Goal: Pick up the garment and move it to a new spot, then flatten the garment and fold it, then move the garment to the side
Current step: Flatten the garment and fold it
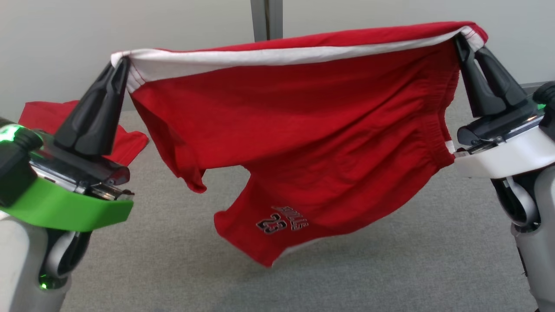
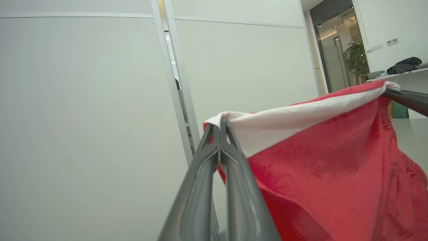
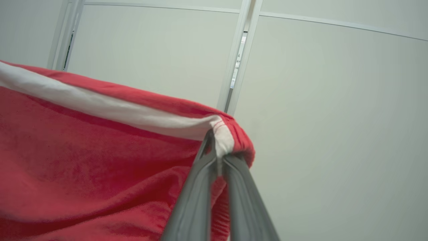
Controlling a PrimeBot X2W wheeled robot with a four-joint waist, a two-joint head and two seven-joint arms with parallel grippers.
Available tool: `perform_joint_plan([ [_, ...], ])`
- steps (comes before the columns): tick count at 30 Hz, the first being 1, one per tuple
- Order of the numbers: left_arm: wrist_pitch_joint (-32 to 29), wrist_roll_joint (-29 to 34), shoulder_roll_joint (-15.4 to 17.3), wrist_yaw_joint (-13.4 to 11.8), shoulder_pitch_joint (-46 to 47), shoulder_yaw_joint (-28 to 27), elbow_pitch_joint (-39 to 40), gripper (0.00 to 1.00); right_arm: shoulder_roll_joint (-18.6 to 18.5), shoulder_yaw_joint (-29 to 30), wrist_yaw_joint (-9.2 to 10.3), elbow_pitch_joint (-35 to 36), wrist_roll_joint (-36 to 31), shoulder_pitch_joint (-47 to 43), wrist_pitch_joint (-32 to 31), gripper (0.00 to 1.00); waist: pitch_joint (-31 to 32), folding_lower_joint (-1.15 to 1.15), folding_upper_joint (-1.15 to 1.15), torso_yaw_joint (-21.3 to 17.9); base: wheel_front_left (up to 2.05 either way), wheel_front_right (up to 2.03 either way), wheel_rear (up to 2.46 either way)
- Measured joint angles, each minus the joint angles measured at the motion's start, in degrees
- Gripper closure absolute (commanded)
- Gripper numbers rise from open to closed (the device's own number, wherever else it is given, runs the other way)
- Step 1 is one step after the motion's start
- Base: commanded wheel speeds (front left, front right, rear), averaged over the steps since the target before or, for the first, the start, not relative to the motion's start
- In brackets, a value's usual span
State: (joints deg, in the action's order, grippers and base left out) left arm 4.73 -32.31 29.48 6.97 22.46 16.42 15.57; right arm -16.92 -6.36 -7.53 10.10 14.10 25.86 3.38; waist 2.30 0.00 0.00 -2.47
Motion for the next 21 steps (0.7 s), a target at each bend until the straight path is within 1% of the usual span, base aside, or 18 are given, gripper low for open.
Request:
perform_joint_plan([
  [3, -2.59, -0.42, 1.44, -0.18, 2.26, -0.87, 2.59, 1.00, -0.03, 0.94, 0.00, 4.69, 0.05, 0.05, -3.25, 1.00, -0.35, 0.00, 0.00, 0.00, 0.00, 0.00, 0.00],
  [5, -3.89, -0.55, 1.99, -0.18, 3.67, -0.99, 3.01, 1.00, 0.10, 1.47, 0.00, 6.59, 0.09, 0.10, -4.91, 1.00, -0.73, 0.00, 0.00, 0.03, 0.00, 0.00, 0.00],
  [8, -5.49, -1.05, 2.24, -0.18, 5.72, -0.33, 2.12, 1.00, 1.83, 2.21, 0.00, 7.19, 1.94, 0.31, -7.67, 1.00, -1.67, 0.00, 0.00, 0.15, 0.00, 0.00, 0.00],
  [11, -6.70, -1.54, 2.38, 0.02, 8.26, 1.13, -0.36, 1.00, 2.03, 0.75, 0.00, 6.47, 2.33, 1.92, -10.04, 1.00, -3.43, 0.00, 0.00, 0.26, 0.00, 0.00, 0.00],
  [14, -6.89, -2.40, 2.25, 0.10, 11.88, 2.07, -3.61, 1.00, 3.55, -1.54, 0.00, 3.66, 4.02, 5.90, -11.25, 1.00, -5.82, 0.00, 0.00, 0.29, 0.00, 0.00, 0.00],
  [16, -6.64, -2.47, 2.24, 0.15, 15.24, 2.68, -6.34, 1.00, 3.78, -2.93, 0.00, 0.60, 4.35, 10.09, -11.21, 1.00, -7.67, 0.00, 0.00, 0.26, 0.00, 0.00, 0.00],
  [19, -6.30, -2.86, 1.88, 0.34, 22.07, 4.23, -11.56, 1.00, 4.50, -4.70, 0.00, -6.23, 4.09, 18.85, -9.25, 1.00, -10.91, 0.00, 0.00, 0.18, 0.00, 0.00, 0.00],
  [21, -5.43, -2.74, 1.59, 0.41, 28.24, 5.30, -16.27, 1.00, 5.26, -5.06, 0.00, -12.48, 2.31, 26.02, -6.75, 1.00, -13.38, 0.00, 0.00, 0.09, 0.00, 0.00, 0.00],
])
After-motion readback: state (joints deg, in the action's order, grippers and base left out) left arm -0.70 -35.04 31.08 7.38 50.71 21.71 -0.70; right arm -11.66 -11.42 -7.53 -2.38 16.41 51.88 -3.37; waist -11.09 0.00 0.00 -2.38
